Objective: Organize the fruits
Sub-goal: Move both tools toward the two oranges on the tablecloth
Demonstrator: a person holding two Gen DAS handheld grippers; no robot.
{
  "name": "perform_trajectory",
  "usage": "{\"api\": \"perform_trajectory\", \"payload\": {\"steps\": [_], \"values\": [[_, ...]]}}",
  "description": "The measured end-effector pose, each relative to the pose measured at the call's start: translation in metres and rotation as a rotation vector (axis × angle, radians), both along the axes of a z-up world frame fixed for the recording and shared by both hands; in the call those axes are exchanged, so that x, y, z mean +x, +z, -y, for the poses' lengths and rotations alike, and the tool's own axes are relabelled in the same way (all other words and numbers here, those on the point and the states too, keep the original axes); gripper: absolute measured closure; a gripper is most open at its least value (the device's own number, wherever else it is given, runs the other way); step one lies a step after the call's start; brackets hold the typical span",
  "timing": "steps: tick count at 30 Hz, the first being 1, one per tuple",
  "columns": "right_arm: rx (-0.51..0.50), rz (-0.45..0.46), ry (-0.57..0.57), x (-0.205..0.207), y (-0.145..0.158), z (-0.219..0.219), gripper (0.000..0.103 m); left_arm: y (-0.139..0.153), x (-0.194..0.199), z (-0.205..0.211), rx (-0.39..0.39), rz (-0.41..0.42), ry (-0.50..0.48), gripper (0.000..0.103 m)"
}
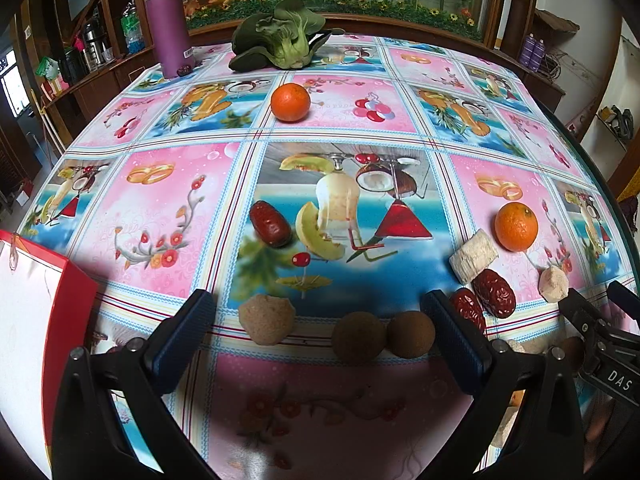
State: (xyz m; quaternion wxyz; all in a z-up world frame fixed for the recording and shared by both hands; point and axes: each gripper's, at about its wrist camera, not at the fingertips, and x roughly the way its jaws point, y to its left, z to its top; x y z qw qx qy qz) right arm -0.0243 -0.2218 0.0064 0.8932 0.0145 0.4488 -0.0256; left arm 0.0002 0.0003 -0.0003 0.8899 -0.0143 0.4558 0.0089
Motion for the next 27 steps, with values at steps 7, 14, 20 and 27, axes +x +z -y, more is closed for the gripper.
{"api": "perform_trajectory", "payload": {"steps": [7,14,20,27], "values": [[0.041,0.041,0.048,-0.020,0.020,0.001,0.001,0.006,-0.015,-0.001,-0.010,0.031,0.000,0.000],[0.135,0.139,0.088,-0.051,0.051,-0.008,0.001,0.043,-0.053,-0.006,0.032,0.152,0.020,0.000],[0.104,0.172,0.170,-0.069,0.066,-0.041,0.001,0.067,-0.084,-0.020,0.026,0.188,0.045,0.000],[0.040,0.243,0.219,-0.088,0.082,-0.061,0.001,0.081,-0.107,-0.033,0.024,0.228,0.075,0.000]]}}
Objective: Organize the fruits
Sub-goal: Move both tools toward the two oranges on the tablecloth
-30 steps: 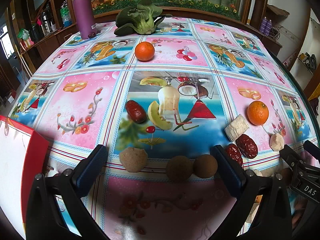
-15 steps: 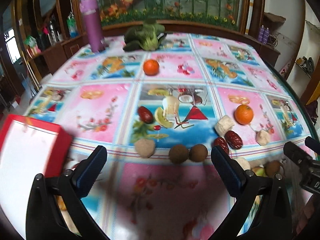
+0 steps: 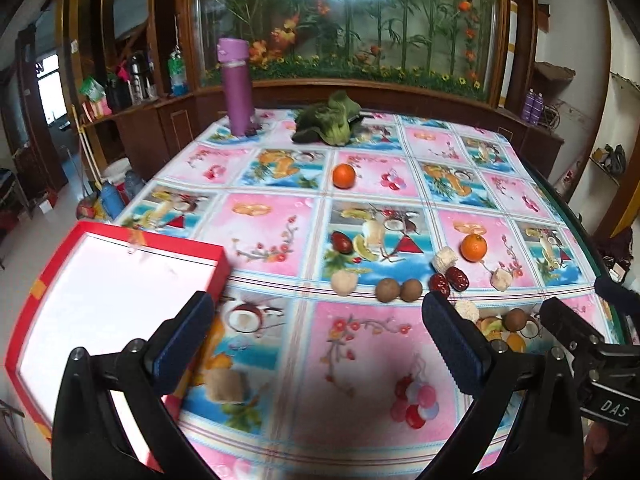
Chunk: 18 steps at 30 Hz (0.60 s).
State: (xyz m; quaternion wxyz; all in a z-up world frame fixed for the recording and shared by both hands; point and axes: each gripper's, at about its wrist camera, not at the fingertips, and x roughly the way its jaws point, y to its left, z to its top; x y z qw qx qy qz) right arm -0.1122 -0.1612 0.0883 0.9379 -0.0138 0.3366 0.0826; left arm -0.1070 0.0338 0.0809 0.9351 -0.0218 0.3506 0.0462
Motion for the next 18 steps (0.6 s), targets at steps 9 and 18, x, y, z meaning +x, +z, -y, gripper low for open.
{"api": "perform_trajectory", "payload": {"steps": [9,18], "values": [[-0.012,0.019,0.011,-0.003,0.004,-0.010,0.001,0.005,-0.013,-0.008,-0.005,0.002,0.002,0.000],[-0.009,0.002,0.020,0.004,-0.001,-0.015,0.001,0.001,-0.008,-0.017,-0.005,-0.005,0.017,0.000]]}}
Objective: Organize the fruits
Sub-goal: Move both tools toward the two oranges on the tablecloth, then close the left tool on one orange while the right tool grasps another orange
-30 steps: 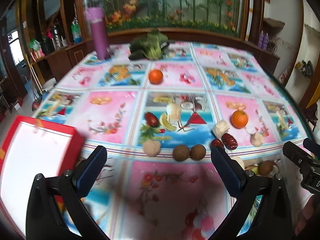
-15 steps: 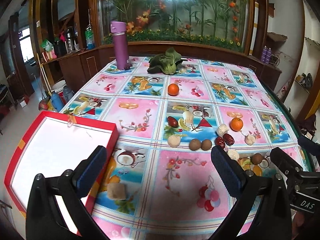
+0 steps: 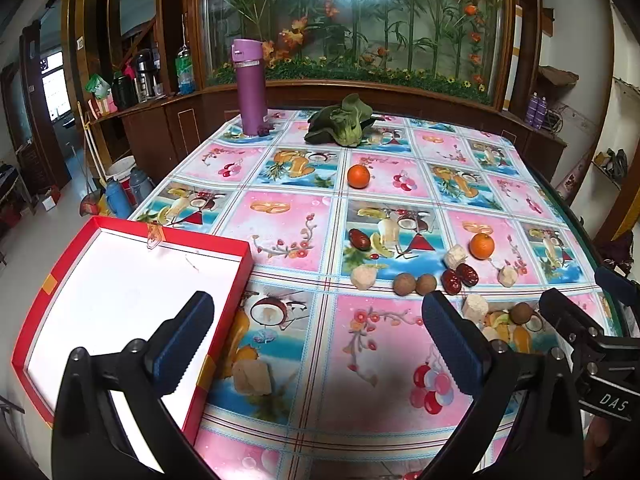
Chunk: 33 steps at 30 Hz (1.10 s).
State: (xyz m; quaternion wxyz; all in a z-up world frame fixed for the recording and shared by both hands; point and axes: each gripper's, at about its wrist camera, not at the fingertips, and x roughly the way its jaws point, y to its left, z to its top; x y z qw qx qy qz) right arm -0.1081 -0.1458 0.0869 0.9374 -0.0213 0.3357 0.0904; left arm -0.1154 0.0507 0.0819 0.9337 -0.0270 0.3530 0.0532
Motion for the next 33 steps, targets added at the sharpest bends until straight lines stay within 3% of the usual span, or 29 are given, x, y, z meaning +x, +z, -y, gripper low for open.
{"api": "perform_trajectory", "payload": {"steps": [8,11,20,25,27,29,33], "values": [[-0.015,-0.025,-0.008,0.010,-0.009,0.012,0.001,-0.011,0.007,-0.012,-0.013,-0.043,-0.009,0.000],[-0.031,-0.020,-0.025,0.014,-0.012,0.023,0.001,-0.017,0.001,-0.028,0.023,-0.059,-0.007,0.000],[0.033,-0.099,0.000,0.068,-0.021,0.025,0.001,-0.022,-0.010,-0.064,0.047,-0.111,0.004,0.000],[0.074,-0.119,-0.013,0.103,-0.029,0.022,0.005,0.001,0.037,-0.060,0.065,-0.105,-0.026,0.000],[0.095,-0.149,-0.032,0.118,-0.037,0.023,0.011,0.007,0.069,-0.054,0.111,-0.092,-0.018,0.000],[0.116,-0.200,-0.033,0.130,-0.046,0.024,0.029,0.004,0.101,-0.049,0.125,-0.109,-0.031,0.000],[0.109,-0.251,-0.015,0.139,-0.062,0.024,0.035,-0.011,0.160,-0.038,0.105,-0.179,-0.069,0.000]]}}
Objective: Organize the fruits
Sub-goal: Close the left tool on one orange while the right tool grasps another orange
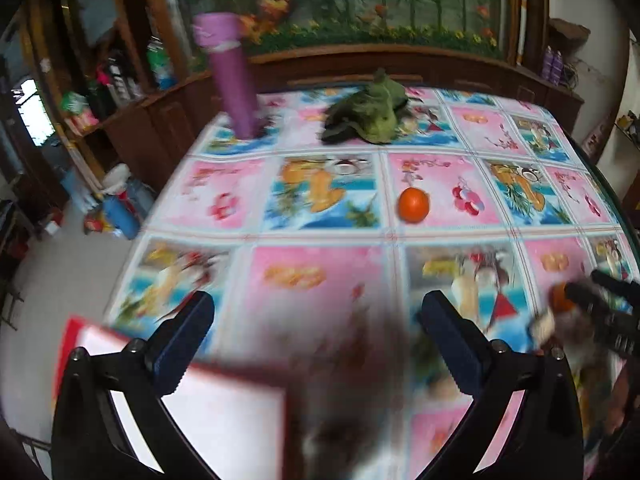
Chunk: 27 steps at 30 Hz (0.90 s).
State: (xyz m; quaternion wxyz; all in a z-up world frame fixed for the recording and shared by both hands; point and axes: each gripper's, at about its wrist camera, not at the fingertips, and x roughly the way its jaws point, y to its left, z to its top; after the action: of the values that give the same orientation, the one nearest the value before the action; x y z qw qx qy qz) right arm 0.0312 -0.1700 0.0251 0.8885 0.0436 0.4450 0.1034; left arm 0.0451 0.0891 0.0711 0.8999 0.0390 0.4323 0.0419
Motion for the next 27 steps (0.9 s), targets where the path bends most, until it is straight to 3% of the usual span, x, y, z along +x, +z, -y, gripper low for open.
{"api": "perform_trajectory", "payload": {"steps": [7,13,16,18,22,24,27], "values": [[-0.003,-0.028,0.030,-0.001,-0.007,0.002,0.038,-0.024,0.078,0.039,0.012,-0.043,-0.047,0.000],[-0.055,-0.023,0.040,-0.002,-0.008,-0.003,0.038,-0.041,0.114,0.048,-0.034,-0.086,-0.011,0.000],[-0.065,-0.028,0.042,-0.002,-0.008,-0.004,0.039,-0.050,0.120,0.050,-0.065,-0.108,-0.017,0.006],[-0.071,-0.028,0.045,-0.001,-0.008,-0.005,0.039,-0.056,0.122,0.052,-0.077,-0.135,-0.030,0.023],[-0.059,-0.027,0.060,-0.003,-0.008,-0.006,0.050,-0.058,0.118,0.053,-0.117,-0.115,-0.058,0.033],[-0.048,-0.027,0.070,-0.003,-0.007,-0.006,0.054,-0.056,0.118,0.054,-0.116,-0.109,-0.070,0.053],[-0.032,-0.026,0.086,-0.004,-0.007,-0.007,0.062,-0.053,0.117,0.053,-0.124,-0.118,-0.084,0.067]]}}
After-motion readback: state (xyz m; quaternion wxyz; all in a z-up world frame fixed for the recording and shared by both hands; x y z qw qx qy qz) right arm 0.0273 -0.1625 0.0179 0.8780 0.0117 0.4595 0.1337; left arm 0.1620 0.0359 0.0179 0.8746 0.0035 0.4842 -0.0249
